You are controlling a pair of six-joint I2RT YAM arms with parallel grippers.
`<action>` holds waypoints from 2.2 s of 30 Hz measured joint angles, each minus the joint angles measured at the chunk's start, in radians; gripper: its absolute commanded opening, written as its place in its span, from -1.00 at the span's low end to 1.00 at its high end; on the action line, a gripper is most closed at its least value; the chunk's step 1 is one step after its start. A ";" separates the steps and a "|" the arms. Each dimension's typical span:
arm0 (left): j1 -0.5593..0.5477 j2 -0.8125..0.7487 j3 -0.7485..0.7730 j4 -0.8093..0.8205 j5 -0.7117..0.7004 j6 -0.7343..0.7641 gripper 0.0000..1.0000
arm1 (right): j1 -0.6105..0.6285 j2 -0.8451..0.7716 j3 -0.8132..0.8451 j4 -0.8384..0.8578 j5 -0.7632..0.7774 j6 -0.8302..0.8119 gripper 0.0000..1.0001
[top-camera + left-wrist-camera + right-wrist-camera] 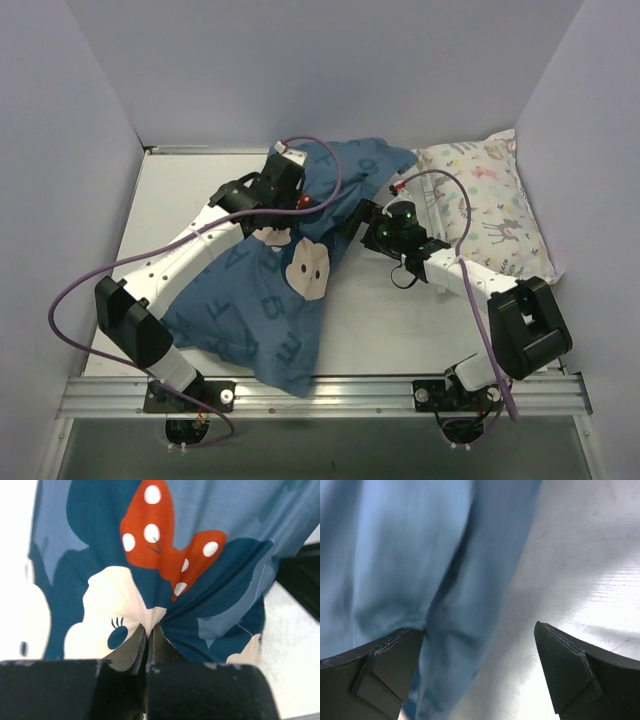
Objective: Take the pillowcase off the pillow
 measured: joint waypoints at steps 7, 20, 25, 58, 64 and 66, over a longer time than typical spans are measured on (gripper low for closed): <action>0.004 -0.035 -0.090 0.043 0.098 -0.030 -1.00 | -0.014 0.041 -0.105 0.192 -0.015 0.090 0.94; 0.015 -0.056 -0.117 0.064 0.178 -0.029 -1.00 | 0.082 0.053 -0.129 0.346 0.130 0.084 -0.24; 0.015 -0.060 -0.114 0.062 0.193 -0.025 -1.00 | 0.096 0.081 -0.100 0.379 0.142 0.071 -1.00; 0.220 0.190 0.673 -0.134 0.158 -0.030 0.79 | 0.121 0.252 0.639 -0.356 0.252 -0.238 -1.00; 0.086 -0.112 0.208 -0.002 0.132 -0.076 0.79 | 0.092 0.302 0.684 -0.397 0.177 -0.217 0.52; 0.052 -0.158 0.098 0.039 0.133 -0.097 0.79 | 0.084 0.276 0.695 -0.412 0.154 -0.223 0.65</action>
